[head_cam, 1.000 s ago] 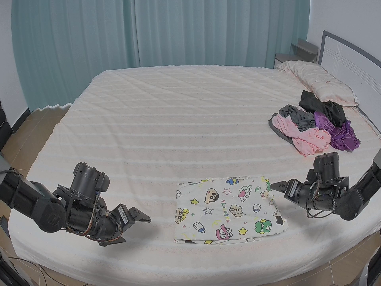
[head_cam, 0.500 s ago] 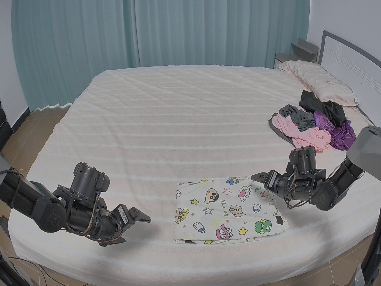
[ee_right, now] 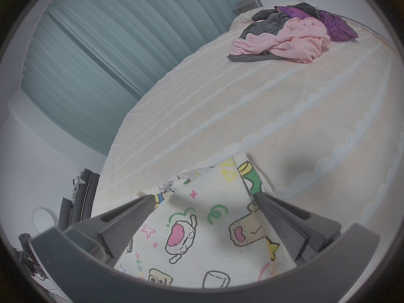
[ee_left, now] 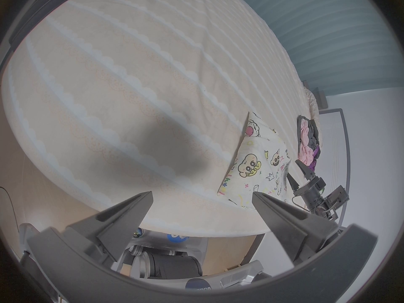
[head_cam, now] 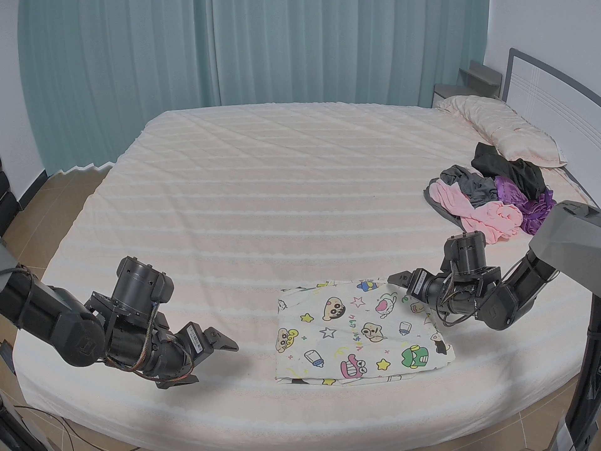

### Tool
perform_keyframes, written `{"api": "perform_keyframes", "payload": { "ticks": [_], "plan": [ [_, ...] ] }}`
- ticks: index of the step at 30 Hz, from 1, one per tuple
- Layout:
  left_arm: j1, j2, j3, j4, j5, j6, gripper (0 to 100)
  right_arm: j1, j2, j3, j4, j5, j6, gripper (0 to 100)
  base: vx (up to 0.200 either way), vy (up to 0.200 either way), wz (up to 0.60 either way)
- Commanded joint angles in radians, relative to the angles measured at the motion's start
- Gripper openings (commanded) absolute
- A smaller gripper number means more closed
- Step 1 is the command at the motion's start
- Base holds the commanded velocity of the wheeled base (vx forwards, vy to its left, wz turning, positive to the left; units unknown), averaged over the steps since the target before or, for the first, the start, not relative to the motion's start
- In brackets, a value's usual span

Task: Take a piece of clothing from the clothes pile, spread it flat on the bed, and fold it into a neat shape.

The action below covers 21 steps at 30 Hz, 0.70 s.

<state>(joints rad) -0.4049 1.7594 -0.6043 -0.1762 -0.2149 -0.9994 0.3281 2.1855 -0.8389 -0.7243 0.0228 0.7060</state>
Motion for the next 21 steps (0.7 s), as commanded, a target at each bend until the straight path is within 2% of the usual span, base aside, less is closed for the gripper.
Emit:
{"api": "perform_keyframes", "payload": {
  "ticks": [1, 2, 21],
  "plan": [
    [0.000, 0.005, 0.000, 0.000, 0.000, -0.001, 100, 0.000, 0.026, -0.022, -0.001, -0.003, 0.001, 100, 0.000, 0.000, 0.00],
    [0.000, 0.005, 0.000, 0.000, 0.000, 0.001, 100, -0.001, 0.028, -0.023, -0.001, -0.003, 0.001, 0, 0.000, 0.000, 0.00],
    [0.000, 0.006, 0.000, 0.000, 0.000, 0.001, 100, -0.055, 0.025, -0.011, -0.009, -0.004, 0.003, 0, 0.000, 0.000, 0.00]
  ]
}}
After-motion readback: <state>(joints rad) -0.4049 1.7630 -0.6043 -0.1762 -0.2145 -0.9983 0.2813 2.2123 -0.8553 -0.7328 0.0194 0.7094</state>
